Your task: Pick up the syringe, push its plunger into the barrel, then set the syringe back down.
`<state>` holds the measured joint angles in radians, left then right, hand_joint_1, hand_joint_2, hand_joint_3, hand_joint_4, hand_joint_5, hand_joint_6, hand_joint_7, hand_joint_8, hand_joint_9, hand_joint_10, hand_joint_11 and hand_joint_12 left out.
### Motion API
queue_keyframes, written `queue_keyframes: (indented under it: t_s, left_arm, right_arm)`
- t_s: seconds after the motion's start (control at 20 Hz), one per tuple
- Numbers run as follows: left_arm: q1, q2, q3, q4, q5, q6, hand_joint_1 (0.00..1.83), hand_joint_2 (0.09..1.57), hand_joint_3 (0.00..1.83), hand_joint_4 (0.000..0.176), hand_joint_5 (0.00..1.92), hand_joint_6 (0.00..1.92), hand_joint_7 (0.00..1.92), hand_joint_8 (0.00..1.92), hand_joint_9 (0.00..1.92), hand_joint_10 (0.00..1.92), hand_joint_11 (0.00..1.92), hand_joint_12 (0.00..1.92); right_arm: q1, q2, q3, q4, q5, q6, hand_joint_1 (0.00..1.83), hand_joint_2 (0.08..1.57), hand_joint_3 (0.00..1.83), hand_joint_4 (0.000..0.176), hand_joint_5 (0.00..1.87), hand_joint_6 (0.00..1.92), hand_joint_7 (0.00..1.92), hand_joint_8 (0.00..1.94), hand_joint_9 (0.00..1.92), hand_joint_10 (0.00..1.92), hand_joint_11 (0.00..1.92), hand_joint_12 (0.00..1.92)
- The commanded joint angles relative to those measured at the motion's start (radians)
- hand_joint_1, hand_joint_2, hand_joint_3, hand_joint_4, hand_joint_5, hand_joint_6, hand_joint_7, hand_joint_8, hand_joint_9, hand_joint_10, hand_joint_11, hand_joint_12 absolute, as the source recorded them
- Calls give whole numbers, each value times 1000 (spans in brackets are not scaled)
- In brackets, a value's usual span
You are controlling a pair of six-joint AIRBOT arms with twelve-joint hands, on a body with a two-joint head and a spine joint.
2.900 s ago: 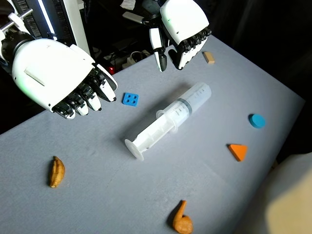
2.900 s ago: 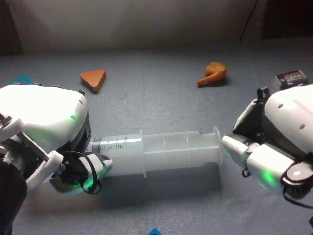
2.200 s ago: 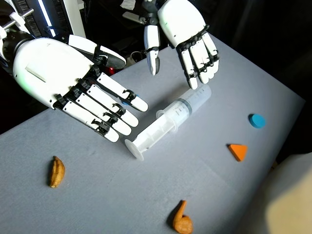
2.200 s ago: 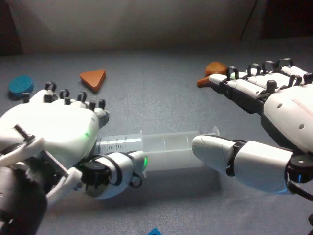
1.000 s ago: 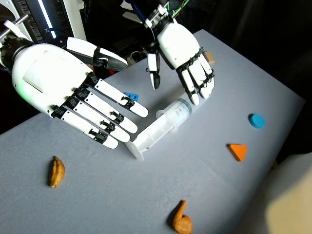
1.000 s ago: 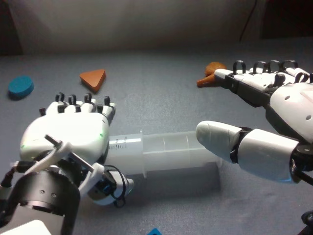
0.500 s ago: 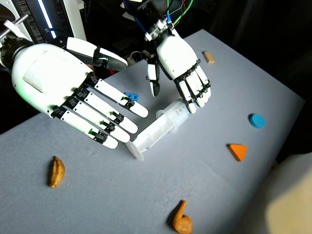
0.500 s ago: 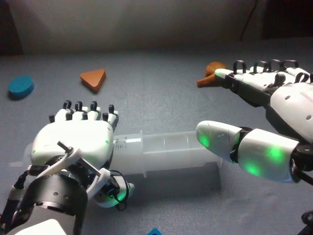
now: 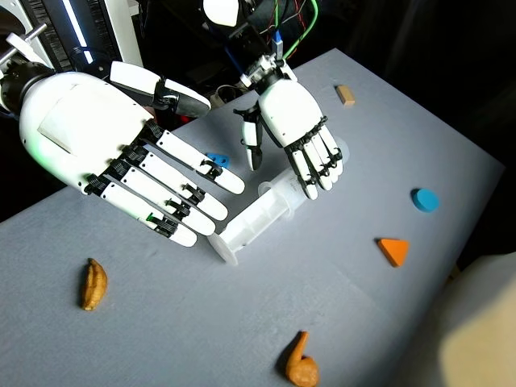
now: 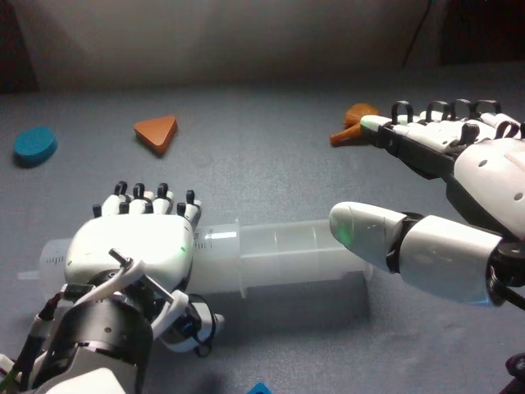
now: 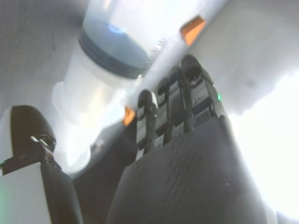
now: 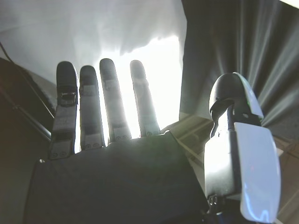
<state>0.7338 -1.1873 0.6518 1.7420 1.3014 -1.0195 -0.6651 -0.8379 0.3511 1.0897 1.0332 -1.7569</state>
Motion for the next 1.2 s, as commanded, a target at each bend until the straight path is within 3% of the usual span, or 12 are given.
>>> queue_keyframes:
  t_s: [0.0,0.2,0.55,1.15]
  left_arm:
    - [1,-4,11,102,53,-7,840,963,0,56,188,2,109,2,99,1,0,386]
    - [8,-15,55,118,19,-8,837,965,0,56,178,1,105,1,93,0,0,341]
    - [13,-35,94,131,-4,-8,837,966,0,56,183,4,157,8,139,9,0,505]
    - [34,-46,120,149,-25,-26,841,962,0,57,153,0,114,0,110,1,0,386]
  right_arm:
    - [7,-2,-1,-80,63,9,0,1099,0,94,195,1,204,1,176,6,0,807]
    - [7,-2,-1,-80,63,9,0,1099,0,94,197,1,212,1,156,0,0,747]
    - [7,-2,-1,-80,63,11,0,1100,0,93,199,9,221,9,187,8,0,788]
    - [7,-1,-1,-80,65,13,0,1100,0,94,203,3,205,0,177,1,0,765]
